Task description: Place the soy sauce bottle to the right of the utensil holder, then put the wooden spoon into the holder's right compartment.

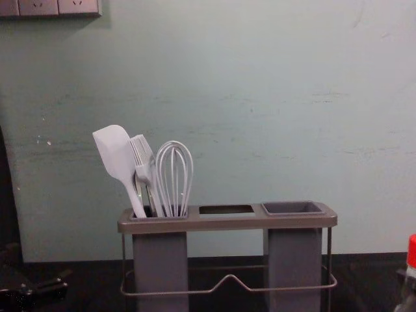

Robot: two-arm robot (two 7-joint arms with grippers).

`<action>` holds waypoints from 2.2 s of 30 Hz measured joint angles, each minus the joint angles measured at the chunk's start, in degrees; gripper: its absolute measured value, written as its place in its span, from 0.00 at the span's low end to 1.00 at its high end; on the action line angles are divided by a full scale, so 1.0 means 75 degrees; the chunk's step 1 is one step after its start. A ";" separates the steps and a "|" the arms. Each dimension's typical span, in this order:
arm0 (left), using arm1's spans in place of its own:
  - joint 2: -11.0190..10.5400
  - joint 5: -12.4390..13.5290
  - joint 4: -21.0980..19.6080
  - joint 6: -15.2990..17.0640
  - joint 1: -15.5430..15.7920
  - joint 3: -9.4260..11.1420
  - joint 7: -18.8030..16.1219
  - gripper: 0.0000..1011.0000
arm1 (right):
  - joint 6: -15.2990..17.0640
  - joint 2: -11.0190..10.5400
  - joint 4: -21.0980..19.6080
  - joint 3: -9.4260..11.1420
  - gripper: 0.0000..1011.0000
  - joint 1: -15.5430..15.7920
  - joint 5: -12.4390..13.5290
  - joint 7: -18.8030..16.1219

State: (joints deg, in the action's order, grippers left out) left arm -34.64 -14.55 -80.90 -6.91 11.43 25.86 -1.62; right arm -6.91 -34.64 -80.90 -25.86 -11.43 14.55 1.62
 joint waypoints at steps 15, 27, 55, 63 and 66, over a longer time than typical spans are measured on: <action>0.0000 0.0000 0.0000 0.0000 0.0000 0.0000 0.0000 0.99 | 0.0083 -0.0213 -0.0504 0.0167 0.99 0.0325 -0.0172 0.0140; 0.0000 0.0000 0.0000 0.0000 0.0000 0.0000 0.0000 0.99 | 0.0423 -0.1027 -0.2372 0.1032 0.99 0.1943 -0.0078 0.0423; 0.0000 0.0000 0.0000 0.0000 0.0000 0.0000 0.0000 0.99 | -0.0853 -0.1220 -0.4169 0.2239 0.99 0.4115 0.1831 -0.1016; 0.0000 0.0000 0.0000 0.0000 0.0000 0.0000 0.0000 0.99 | -0.0352 -0.0731 -0.3443 0.1755 0.99 0.3246 0.1671 -0.1276; 0.0000 0.0000 0.0000 0.0000 0.0000 0.0000 0.0000 0.99 | -0.0213 -0.0581 -0.3239 0.1634 0.99 0.2966 0.1592 -0.1370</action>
State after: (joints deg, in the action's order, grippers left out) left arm -34.65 -14.55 -80.90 -6.91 11.43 25.86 -1.62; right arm -8.51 -39.00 -105.19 -13.61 10.81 26.49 -8.65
